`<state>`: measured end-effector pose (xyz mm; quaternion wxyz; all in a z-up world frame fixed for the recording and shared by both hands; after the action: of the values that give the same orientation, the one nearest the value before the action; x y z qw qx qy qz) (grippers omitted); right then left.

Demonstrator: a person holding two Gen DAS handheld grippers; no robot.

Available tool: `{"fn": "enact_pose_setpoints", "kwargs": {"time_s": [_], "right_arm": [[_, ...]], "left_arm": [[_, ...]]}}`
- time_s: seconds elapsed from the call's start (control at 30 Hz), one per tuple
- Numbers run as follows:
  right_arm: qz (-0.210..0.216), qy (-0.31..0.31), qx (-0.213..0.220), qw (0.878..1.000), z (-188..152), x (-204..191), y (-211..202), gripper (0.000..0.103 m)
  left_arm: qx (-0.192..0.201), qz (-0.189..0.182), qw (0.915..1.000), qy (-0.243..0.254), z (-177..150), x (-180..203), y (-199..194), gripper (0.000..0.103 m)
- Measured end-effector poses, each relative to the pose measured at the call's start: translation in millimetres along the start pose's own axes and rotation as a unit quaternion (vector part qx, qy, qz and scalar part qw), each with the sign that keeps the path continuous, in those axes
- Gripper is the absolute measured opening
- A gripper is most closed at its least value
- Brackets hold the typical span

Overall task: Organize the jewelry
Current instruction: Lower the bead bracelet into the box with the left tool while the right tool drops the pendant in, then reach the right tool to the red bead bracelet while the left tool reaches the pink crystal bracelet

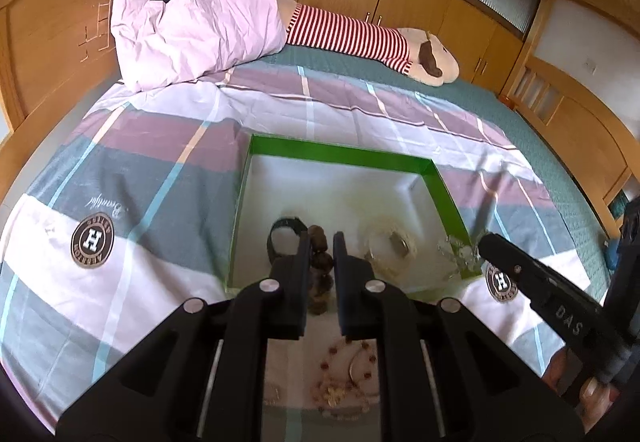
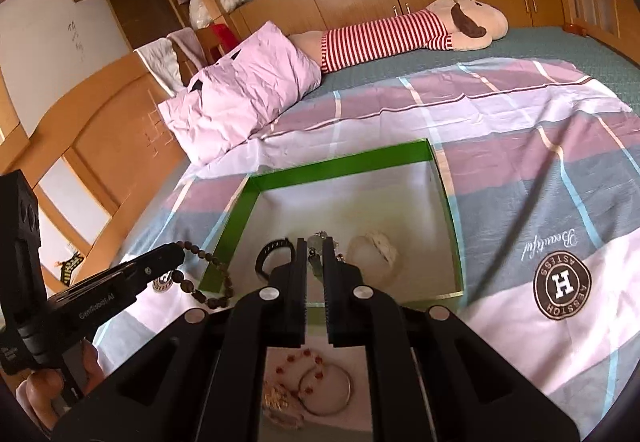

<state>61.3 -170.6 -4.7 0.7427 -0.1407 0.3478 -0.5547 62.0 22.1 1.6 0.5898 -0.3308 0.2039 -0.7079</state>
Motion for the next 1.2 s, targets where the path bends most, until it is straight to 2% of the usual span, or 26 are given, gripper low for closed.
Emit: {"fn": "enact_pose_setpoints", "kwargs": {"time_s": [0.2,0.33,0.47,0.53,0.63,0.73,0.83,0.93,0.97,1.03,1.07,1.13,1.2], "right_arm": [[-0.015,-0.008,0.014,1.0,7,4,6,0.007],[-0.028,0.004,-0.005,1.0,5,15,21,0.007],[-0.041,0.007,-0.024,0.999,1,22,34,0.008],[-0.04,0.01,-0.027,0.999,-1,24,34,0.022],[-0.032,0.01,-0.023,0.999,0,21,29,0.035],[-0.021,0.006,-0.027,0.999,-1,17,22,0.036],[-0.005,-0.005,-0.051,0.999,-8,9,17,0.036],[0.001,-0.04,-0.111,0.993,-29,-7,22,0.036],[0.003,-0.058,-0.138,0.989,-40,-13,26,0.035],[-0.003,-0.084,-0.17,0.982,-57,-20,35,0.026],[-0.009,-0.092,-0.181,0.979,-63,-20,39,0.026],[-0.018,-0.093,-0.203,0.975,-73,-19,48,0.026],[-0.014,-0.077,-0.229,0.97,-83,-14,60,0.026]], "left_arm": [[-0.009,0.006,0.9997,-0.021,12,-16,14,0.011],[-0.019,0.02,0.9993,-0.027,10,-23,27,0.011],[-0.044,0.019,0.9986,-0.022,4,-27,45,0.011],[-0.046,0.03,0.9983,-0.02,2,-27,50,0.012],[-0.048,0.026,0.9982,-0.024,1,-28,49,0.018],[-0.045,0.028,0.9984,-0.019,1,-25,43,0.023],[-0.059,0.026,0.9978,-0.017,-5,-21,33,0.023],[-0.083,0.024,0.9963,-0.004,-21,-13,22,0.023],[-0.093,0.027,0.9953,0.008,-28,-10,20,0.023],[-0.106,0.036,0.9934,0.026,-38,-5,22,0.024],[-0.11,0.038,0.9928,0.03,-41,-3,24,0.025],[-0.116,0.043,0.9918,0.032,-45,-4,29,0.031],[-0.122,0.044,0.9912,0.027,-47,-5,30,0.043]]}}
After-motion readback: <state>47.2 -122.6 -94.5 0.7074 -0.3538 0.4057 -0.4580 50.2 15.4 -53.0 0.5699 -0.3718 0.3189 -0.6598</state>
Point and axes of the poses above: each gripper's, at about its wrist camera, not at the fingertips, and y roughly the way its jaws point, x to its right, z to its top, the point moved 3 cm from there along y, roughly the way its jaws point, and after that the axes turned 1 degree about -z, right-handed, at the moved point
